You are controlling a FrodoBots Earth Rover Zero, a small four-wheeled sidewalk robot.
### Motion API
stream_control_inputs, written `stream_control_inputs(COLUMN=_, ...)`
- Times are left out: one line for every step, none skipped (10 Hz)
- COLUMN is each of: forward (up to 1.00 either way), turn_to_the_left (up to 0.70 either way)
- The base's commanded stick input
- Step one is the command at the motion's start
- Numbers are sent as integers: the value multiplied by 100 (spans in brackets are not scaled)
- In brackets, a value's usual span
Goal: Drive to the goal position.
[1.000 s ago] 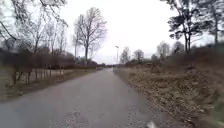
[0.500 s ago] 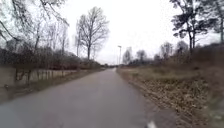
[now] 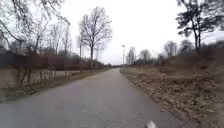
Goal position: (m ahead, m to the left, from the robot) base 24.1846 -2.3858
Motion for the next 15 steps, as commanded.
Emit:
stream_control_inputs(forward=85, turn_to_the_left=0)
stream_control_inputs(forward=85, turn_to_the_left=0)
stream_control_inputs(forward=85, turn_to_the_left=0)
stream_control_inputs(forward=85, turn_to_the_left=0)
stream_control_inputs(forward=85, turn_to_the_left=0)
stream_control_inputs(forward=85, turn_to_the_left=-10)
stream_control_inputs(forward=85, turn_to_the_left=-34)
stream_control_inputs(forward=85, turn_to_the_left=-34)
stream_control_inputs(forward=85, turn_to_the_left=-34)
stream_control_inputs(forward=85, turn_to_the_left=-34)
stream_control_inputs(forward=85, turn_to_the_left=-34)
stream_control_inputs(forward=85, turn_to_the_left=-34)
stream_control_inputs(forward=85, turn_to_the_left=-34)
stream_control_inputs(forward=85, turn_to_the_left=-34)
stream_control_inputs(forward=85, turn_to_the_left=-34)
